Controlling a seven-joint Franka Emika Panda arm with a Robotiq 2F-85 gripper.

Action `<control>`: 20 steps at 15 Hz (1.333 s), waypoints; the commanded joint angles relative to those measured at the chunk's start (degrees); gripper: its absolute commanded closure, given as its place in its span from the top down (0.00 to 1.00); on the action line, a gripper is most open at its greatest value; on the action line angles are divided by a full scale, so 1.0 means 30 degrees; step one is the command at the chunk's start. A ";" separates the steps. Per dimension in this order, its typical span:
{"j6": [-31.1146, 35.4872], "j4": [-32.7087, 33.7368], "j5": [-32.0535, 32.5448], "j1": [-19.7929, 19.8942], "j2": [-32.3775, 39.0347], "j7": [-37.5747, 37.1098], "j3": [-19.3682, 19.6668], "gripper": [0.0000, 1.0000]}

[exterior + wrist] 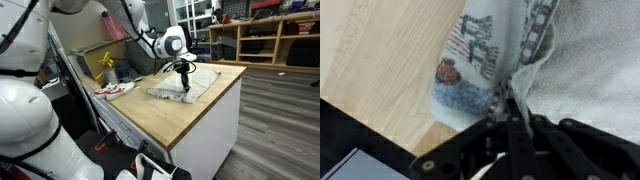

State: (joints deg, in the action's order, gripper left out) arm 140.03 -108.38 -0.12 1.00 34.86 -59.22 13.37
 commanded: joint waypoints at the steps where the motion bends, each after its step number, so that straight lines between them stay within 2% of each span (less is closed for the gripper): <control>1: -0.0556 0.0738 -0.0449 0.0163 0.0440 -0.0061 -0.0072 0.01; 6: -0.2447 0.0260 -0.0932 0.0924 -0.0337 0.2552 -0.1010 0.01; 9: -0.4245 -0.0284 -0.1725 0.1583 -0.1374 0.6024 -0.1782 0.01; 13: -0.7196 -0.0617 -0.2145 0.1997 -0.2768 1.0262 -0.2007 0.01; 17: -0.9396 -0.1057 -0.1254 0.1871 -0.3800 1.4027 -0.1858 0.01; 20: -0.9298 -0.1913 -0.0222 0.1821 -0.4466 1.6726 -0.1901 0.01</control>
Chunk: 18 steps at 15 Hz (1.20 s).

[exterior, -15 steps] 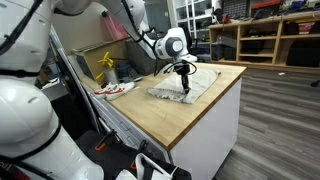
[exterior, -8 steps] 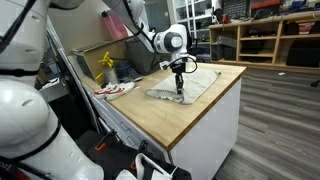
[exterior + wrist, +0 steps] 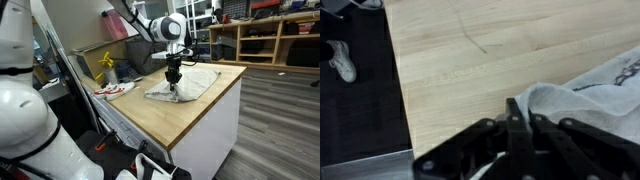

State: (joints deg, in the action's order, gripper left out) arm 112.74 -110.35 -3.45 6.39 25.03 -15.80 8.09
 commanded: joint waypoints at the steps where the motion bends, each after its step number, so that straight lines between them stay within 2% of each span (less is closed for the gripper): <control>1: 0.0097 -0.1614 0.1409 -0.0012 -0.1388 0.3031 -0.0144 0.01; 9: 0.2959 -0.4075 0.5421 -0.0108 -0.2437 0.7660 -0.0442 0.01; 12: 0.3744 -0.4378 0.5379 -0.0201 -0.2405 0.6536 -0.0436 0.01; 18: 0.4163 -0.4182 0.4828 -0.0529 -0.1916 0.2525 -0.0199 0.01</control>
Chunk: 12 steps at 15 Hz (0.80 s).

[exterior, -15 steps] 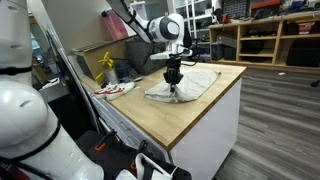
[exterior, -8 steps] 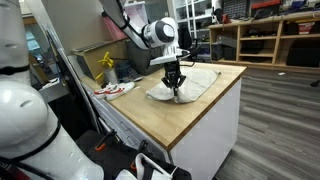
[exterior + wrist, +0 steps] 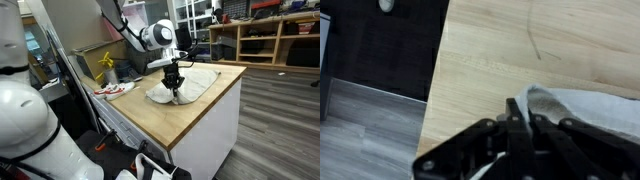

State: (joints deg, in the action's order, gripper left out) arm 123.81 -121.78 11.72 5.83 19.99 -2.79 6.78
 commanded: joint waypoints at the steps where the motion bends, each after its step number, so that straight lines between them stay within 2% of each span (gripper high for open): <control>1: 0.0478 -0.0308 -0.0220 -0.0428 -0.0134 -0.2584 0.0287 0.01; 12: 0.2536 0.1175 -0.0892 -0.1294 0.2543 -1.0908 0.1429 0.01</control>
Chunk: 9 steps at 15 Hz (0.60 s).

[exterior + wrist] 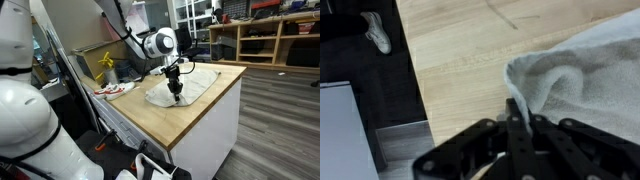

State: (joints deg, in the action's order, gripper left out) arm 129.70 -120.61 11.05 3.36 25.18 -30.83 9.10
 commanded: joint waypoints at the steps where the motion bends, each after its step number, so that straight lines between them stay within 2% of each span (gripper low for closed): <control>1: 0.0797 0.1030 -0.0951 -0.0462 0.1065 -0.2057 0.0749 0.01; 9: 0.0425 0.2937 -0.3893 -0.0250 0.2066 -0.4422 0.0834 0.01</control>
State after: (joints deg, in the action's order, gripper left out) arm 132.30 -114.31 2.43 2.98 30.41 -41.26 11.28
